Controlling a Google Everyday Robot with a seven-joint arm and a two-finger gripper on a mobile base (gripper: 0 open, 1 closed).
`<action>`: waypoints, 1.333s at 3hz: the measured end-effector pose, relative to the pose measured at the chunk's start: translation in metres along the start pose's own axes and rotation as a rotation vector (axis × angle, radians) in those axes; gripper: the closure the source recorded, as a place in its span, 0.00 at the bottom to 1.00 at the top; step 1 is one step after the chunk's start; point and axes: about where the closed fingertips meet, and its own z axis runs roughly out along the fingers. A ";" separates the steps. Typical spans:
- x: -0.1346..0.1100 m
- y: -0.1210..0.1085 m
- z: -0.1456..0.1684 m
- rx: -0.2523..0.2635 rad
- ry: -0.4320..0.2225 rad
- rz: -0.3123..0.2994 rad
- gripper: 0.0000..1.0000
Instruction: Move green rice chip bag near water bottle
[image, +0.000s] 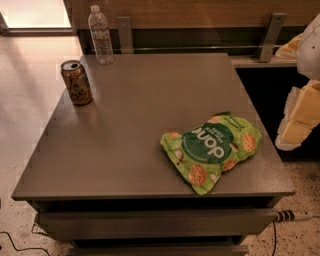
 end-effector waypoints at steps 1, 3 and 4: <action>-0.001 -0.002 0.002 0.005 0.000 -0.008 0.00; -0.027 -0.008 0.038 0.006 -0.044 -0.211 0.00; -0.041 0.000 0.067 -0.066 -0.089 -0.360 0.00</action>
Offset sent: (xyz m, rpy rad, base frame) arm 0.0287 0.0092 -0.0189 -0.0376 -0.0415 0.0718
